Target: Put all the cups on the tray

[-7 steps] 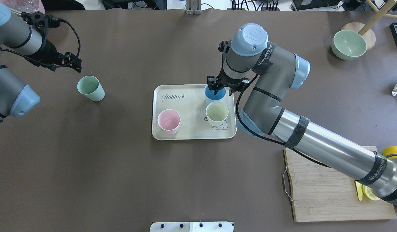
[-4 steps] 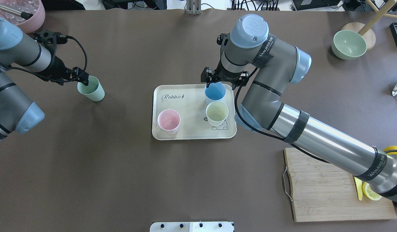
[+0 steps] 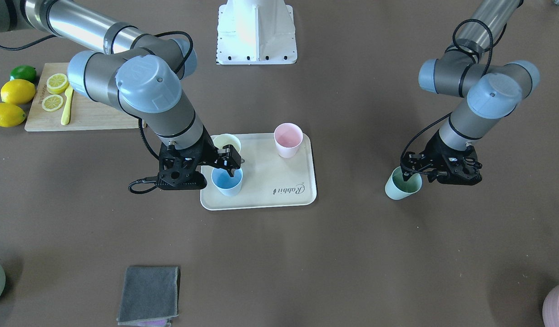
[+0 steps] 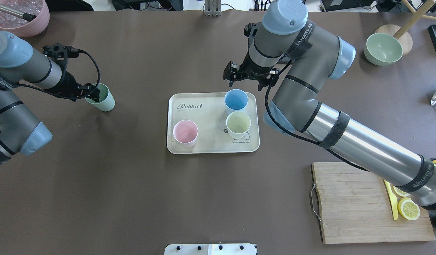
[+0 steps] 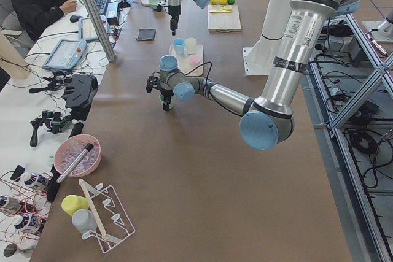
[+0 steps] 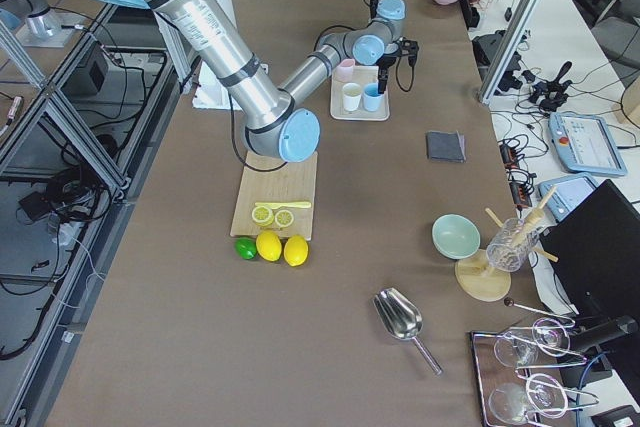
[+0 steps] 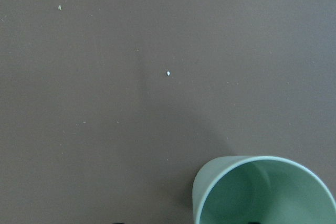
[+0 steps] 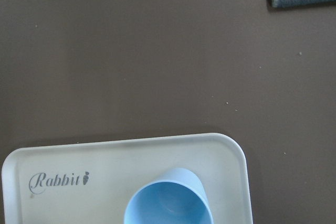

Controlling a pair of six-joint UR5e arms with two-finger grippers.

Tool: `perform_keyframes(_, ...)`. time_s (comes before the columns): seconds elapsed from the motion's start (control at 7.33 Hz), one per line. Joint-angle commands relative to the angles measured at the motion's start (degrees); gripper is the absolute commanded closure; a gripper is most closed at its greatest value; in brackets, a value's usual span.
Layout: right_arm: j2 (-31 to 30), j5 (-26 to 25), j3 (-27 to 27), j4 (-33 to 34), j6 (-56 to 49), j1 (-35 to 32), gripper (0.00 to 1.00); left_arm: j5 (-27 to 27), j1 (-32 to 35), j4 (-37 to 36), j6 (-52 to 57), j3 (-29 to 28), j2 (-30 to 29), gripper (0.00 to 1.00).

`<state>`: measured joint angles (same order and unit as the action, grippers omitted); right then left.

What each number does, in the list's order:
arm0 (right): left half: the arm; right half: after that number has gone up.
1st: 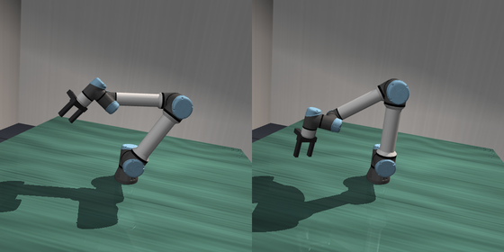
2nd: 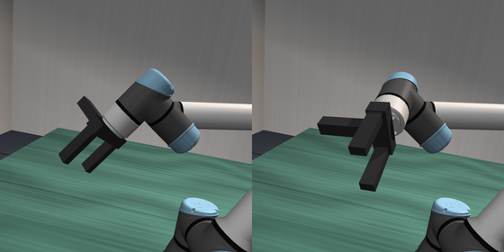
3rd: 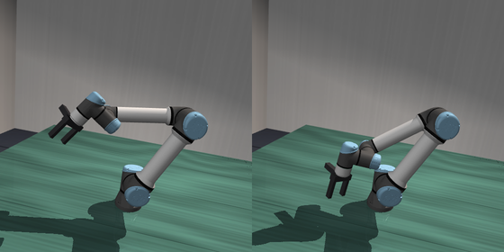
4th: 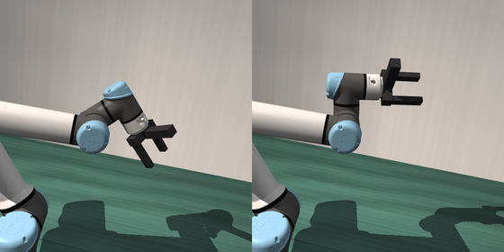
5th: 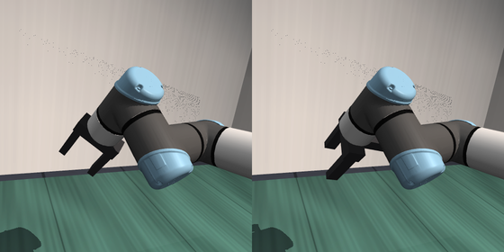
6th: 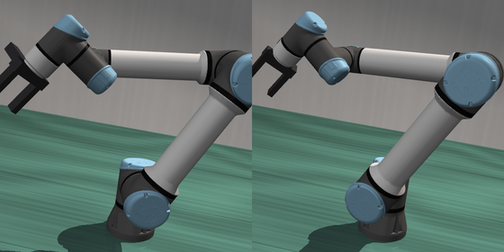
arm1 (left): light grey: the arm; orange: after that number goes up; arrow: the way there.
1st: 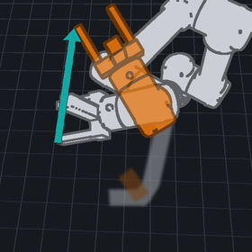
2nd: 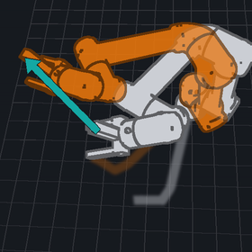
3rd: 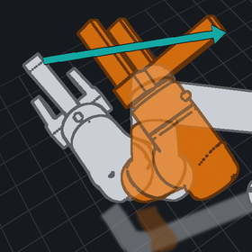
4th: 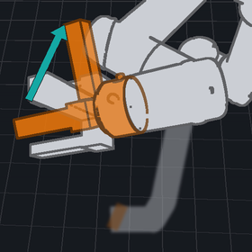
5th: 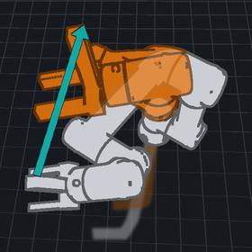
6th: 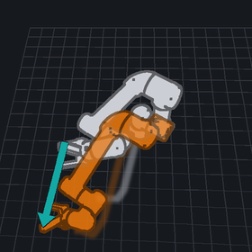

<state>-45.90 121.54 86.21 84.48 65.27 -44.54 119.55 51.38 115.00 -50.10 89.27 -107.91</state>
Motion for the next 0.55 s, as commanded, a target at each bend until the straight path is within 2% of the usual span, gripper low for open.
perform_keyframes(0.0,-0.8,3.3,1.7,1.6,-0.7,-3.2,0.01,0.0,-0.1,0.0,-0.4,0.2,-0.5,1.00)
perform_keyframes(0.27,-4.6,6.6,5.3,1.6,-1.2,-6.6,0.01,0.5,0.3,-0.3,-0.4,0.9,-0.9,1.00)
perform_keyframes(0.41,-7.7,8.2,7.4,1.7,-4.5,-8.7,0.01,0.6,0.8,-2.0,-0.4,0.9,-3.2,1.00)
